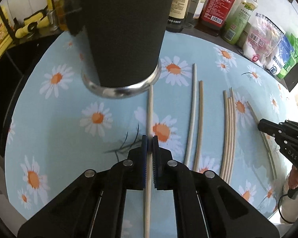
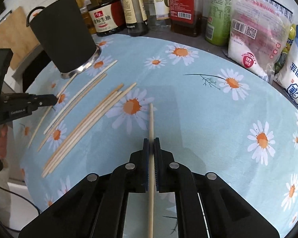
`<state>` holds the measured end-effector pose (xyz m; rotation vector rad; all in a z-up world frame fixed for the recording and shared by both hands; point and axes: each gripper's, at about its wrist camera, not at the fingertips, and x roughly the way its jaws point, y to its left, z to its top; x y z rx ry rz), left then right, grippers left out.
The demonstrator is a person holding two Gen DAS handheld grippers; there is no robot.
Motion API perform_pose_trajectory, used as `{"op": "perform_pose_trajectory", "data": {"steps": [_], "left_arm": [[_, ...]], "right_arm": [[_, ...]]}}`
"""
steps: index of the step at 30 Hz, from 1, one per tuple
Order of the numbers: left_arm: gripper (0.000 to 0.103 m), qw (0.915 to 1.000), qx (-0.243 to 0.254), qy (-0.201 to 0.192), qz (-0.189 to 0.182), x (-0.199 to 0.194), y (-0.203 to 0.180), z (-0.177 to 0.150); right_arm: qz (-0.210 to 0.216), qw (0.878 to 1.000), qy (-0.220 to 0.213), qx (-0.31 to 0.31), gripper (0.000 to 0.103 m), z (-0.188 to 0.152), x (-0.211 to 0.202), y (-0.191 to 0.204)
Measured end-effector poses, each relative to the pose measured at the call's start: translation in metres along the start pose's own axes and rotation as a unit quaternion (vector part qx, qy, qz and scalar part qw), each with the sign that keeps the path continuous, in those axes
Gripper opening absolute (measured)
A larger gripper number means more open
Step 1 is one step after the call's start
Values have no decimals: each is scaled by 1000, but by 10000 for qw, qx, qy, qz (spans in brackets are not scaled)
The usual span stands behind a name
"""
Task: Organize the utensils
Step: 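Close the right tool on a chopstick while the left tool grasps another, then raise both held chopsticks and carry them over the black holder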
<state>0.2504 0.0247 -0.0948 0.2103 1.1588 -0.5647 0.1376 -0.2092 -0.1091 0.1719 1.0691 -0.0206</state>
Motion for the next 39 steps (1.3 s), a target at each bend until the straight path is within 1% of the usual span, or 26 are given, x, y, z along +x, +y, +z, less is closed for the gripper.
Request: {"op": "perform_pose_trajectory", "data": {"steps": [2,6,9,12,14,17,19,21,27,31,34,38,39], "left_arm": [[5,9999,-87,64,9,-3,2,-4],[5,9997,-181,110,156,-13,4,-13],[5,9989,-264,-18,390,-28,9,-23],[5,9980,-427,-143,441,-44,13,-29],[5,9963,-511,-277,630,-58,18,-33],[5,9946,-694,-407,662,-73,26,-35],[5,9922,-889,-555,682,-87,36,-36],[5,9892,-984,-651,871,-96,42,-33],[5,9792,-1285,-1046,1172,-141,70,-26],[5,9730,-1415,-1351,1226,-171,84,-17],[5,9692,-1372,-1551,1331,-188,87,-7],[5,9646,-1420,-1768,1346,-208,96,9],[5,9627,-1419,-1829,1400,-214,98,14]], "right_arm": [[34,10000,-20,3,4,0,-2,-3],[121,9998,-126,-8,4,2,-11,-9],[181,9995,-236,-112,4,6,-19,-7],[257,9987,-366,-228,5,12,-27,-4],[349,9978,-471,-305,5,19,-34,1],[406,9955,-713,-464,5,30,-46,11],[517,9936,-849,-541,5,39,-53,16],[610,9911,-1005,-622,5,51,-61,23],[773,9814,-1540,-848,5,87,-89,45],[839,9738,-1912,-899,5,112,-109,58],[866,9681,-2131,-994,5,130,-121,67],[867,9587,-2465,-1124,5,155,-137,80],[894,9564,-2529,-1154,5,160,-141,83]]}}
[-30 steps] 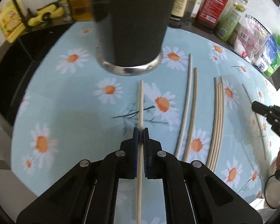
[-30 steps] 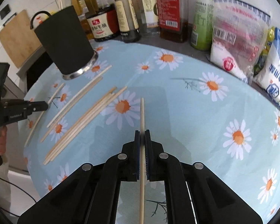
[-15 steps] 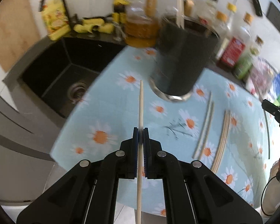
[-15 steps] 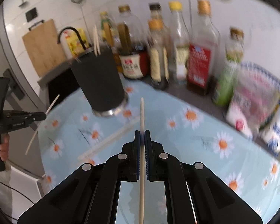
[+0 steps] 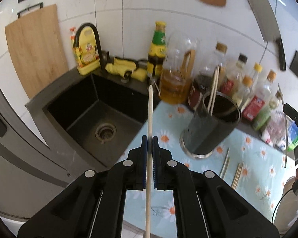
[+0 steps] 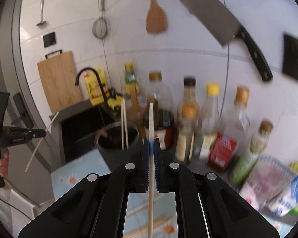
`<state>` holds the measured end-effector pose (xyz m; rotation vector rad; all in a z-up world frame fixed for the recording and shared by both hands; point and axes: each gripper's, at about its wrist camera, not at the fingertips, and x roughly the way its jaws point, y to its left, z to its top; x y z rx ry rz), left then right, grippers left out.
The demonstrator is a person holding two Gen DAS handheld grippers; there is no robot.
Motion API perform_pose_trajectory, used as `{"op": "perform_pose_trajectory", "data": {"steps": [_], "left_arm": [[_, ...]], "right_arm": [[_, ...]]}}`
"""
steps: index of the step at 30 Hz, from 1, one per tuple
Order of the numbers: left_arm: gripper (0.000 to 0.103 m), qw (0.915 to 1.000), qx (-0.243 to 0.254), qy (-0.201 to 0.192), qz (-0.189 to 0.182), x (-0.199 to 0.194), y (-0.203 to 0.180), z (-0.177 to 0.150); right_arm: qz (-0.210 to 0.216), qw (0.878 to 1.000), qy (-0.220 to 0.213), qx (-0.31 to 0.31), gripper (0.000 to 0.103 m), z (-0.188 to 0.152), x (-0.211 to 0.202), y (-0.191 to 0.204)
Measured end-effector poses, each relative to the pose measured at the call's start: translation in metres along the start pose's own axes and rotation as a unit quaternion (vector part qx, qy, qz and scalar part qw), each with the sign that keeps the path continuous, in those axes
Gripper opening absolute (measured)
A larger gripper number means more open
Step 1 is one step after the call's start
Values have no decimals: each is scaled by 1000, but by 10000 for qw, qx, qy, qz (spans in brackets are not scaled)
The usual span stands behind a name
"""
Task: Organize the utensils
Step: 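Raise both held chopsticks and carry them over the black holder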
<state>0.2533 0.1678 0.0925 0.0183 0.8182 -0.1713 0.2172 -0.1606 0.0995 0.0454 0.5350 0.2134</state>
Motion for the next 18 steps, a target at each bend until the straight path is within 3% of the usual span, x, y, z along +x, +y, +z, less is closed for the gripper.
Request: {"op": "perform_pose_trajectory", "data": {"steps": [8,18], "left_arm": [[5,9985,97,-507,-188,-23,-13,42],[5,9882,228,-1023,-1119,-16,-48,81]], "right_arm": [[198,9986,-487,-60,5,42,5,15],[670,9921,-1047,140,5,69,21,27]]}}
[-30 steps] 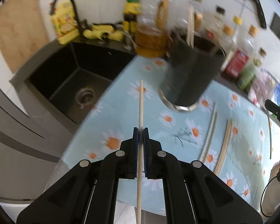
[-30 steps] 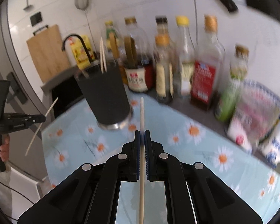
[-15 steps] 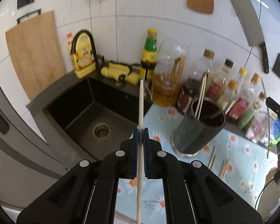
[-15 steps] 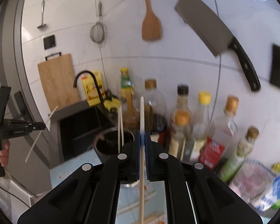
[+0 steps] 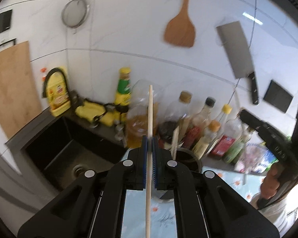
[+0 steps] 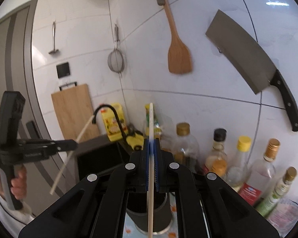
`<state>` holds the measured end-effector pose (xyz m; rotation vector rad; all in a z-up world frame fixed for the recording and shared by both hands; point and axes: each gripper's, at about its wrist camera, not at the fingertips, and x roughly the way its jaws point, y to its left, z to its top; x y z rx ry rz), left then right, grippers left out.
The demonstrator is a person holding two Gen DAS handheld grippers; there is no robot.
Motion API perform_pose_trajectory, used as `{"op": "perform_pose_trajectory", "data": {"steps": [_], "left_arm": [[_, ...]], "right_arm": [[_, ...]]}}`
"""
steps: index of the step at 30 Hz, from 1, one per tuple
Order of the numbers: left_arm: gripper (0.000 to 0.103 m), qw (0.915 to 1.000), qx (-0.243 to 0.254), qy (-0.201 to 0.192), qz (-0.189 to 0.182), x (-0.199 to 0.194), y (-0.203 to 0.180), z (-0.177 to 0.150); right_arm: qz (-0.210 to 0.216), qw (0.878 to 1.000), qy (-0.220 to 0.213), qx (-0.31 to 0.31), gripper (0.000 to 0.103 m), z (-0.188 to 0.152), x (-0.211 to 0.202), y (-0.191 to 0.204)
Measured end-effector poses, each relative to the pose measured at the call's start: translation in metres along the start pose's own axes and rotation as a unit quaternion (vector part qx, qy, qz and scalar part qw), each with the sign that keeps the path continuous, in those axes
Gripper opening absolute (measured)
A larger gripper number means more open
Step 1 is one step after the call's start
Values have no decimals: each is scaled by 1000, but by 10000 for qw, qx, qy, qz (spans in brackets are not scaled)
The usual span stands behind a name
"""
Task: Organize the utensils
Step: 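Raise both held chopsticks and carry them over the black holder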
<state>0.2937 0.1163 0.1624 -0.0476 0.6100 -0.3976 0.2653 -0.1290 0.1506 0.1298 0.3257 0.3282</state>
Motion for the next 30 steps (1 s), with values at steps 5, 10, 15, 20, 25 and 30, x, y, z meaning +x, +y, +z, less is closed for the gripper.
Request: {"op": "perform_pose_trajectory", "data": {"steps": [5,10,15,20,25,30], "left_arm": [[5,9919,-225,-524,-1136,15,4,11],[5,9789,-325,-967,-1772,36,8,9],[5,9601,-453,-1298,-2436,66,20,1],[5,9410,-553,-1704,-2870,89,33,-7],[5,9275,-501,-1894,-3184,106,38,-13],[5,9212,-625,-1927,-3322,130,42,-24]], "right_arm": [[330,9988,-347,141,5,5,13,-3],[735,9946,-663,311,5,2,27,-12],[978,9914,-820,286,5,-7,43,-17],[1140,9900,-812,168,5,-20,64,-19],[1225,9885,-840,268,5,-31,84,-28],[1232,9879,-841,420,5,-44,102,-39]]}}
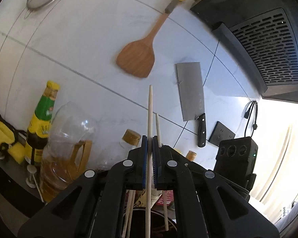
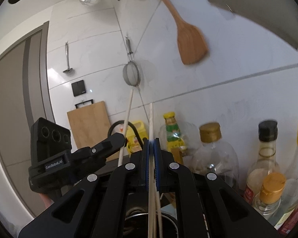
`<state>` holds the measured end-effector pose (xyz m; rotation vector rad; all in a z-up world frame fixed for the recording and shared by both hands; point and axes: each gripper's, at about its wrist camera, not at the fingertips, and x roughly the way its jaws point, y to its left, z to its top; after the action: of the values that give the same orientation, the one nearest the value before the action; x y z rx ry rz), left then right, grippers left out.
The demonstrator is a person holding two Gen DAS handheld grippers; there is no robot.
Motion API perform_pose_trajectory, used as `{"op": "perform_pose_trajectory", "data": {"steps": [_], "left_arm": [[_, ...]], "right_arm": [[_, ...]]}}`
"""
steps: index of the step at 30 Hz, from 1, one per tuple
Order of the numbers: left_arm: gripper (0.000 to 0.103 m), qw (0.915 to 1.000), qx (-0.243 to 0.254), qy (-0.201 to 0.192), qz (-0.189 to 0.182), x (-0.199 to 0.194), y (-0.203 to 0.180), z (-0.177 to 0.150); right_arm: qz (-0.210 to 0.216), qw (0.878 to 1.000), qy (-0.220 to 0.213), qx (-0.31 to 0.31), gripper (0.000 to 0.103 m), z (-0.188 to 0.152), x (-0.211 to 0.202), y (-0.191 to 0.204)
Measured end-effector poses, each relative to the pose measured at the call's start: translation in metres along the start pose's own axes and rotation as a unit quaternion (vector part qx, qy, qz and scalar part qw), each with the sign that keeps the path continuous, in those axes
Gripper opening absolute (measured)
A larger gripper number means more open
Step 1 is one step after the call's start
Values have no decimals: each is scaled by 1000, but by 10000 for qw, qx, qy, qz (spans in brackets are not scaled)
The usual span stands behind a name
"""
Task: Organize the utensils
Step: 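Raise both held chopsticks and carry them over the black holder, then open both tools to drop the chopsticks into the black holder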
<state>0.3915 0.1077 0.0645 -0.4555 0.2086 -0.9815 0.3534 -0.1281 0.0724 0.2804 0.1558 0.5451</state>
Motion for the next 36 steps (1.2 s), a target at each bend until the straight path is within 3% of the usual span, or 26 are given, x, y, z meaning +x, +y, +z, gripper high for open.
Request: {"op": "perform_pose_trajectory", "data": {"steps": [11,17,23,28,31,33,36], "left_arm": [[5,9992,20,382,127,2,5,-37],[5,9954,344,727,516,0,-10,-49],[5,9868,546,1089,1066,-2,-20,-55],[5,9746,599,1616,1432,3,-24,-63],[5,9624,693,1902,1809,7,-27,-68],[5,9603,642,1970,1870,8,-28,-69],[15,9587,618,1963,1964,3,-32,-65]], "right_arm": [[-207,9985,513,-51,5,-37,6,-5],[-318,9957,841,-228,5,-48,-3,7],[-588,9887,1270,-529,5,-56,-2,19],[-803,9805,1685,-609,5,-61,2,24],[-1001,9751,1875,-639,5,-64,6,25],[-1120,9715,1982,-657,6,-65,9,27],[-1275,9664,2104,-748,6,-63,9,31]]}}
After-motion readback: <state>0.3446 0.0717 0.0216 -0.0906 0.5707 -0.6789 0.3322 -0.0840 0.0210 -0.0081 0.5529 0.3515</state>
